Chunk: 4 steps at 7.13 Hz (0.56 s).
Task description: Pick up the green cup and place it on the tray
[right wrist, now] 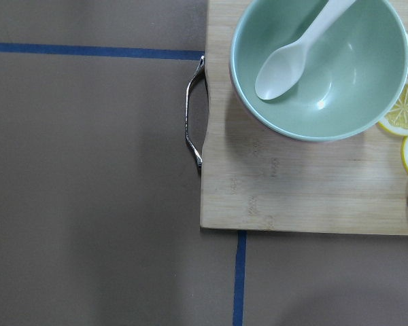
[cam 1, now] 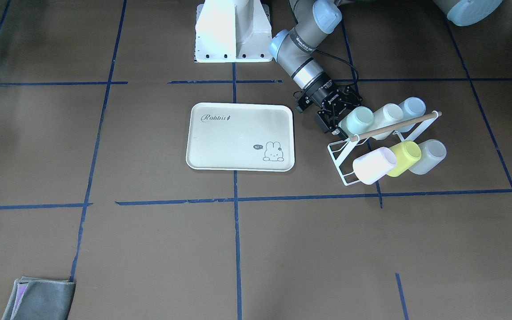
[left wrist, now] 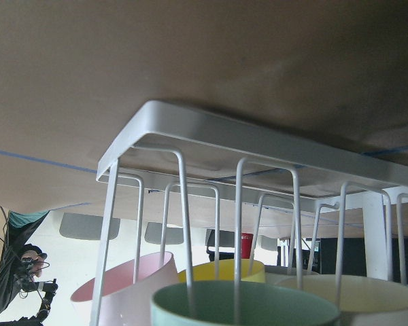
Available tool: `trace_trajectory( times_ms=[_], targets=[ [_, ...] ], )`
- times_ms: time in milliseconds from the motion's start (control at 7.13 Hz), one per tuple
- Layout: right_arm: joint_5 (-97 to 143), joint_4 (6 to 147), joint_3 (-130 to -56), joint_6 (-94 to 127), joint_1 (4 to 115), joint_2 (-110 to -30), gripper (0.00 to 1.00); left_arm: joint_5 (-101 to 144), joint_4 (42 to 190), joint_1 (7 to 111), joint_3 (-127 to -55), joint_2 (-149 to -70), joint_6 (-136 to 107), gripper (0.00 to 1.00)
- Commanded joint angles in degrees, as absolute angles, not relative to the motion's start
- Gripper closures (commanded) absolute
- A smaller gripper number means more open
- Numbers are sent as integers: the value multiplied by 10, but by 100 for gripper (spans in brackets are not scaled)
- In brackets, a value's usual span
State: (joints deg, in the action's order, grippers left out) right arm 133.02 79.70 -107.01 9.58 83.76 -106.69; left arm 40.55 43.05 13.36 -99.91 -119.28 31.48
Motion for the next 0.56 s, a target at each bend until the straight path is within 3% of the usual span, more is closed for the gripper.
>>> trace_trajectory(
  times_ms=[0, 140, 281, 421],
  targets=[
    [1331, 798, -1071, 96, 838, -1067, 0, 405, 435, 136, -996, -1192, 315, 6],
    [1331, 798, -1071, 96, 838, -1067, 0, 405, 436, 137, -997, -1192, 316, 10],
    [1331, 798, -1073, 96, 838, -1067, 0, 404, 432, 138, -994, -1193, 316, 23],
    [1331, 803, -1078, 97, 838, -1067, 0, 403, 433, 138, -994, -1193, 318, 25]
  ],
)
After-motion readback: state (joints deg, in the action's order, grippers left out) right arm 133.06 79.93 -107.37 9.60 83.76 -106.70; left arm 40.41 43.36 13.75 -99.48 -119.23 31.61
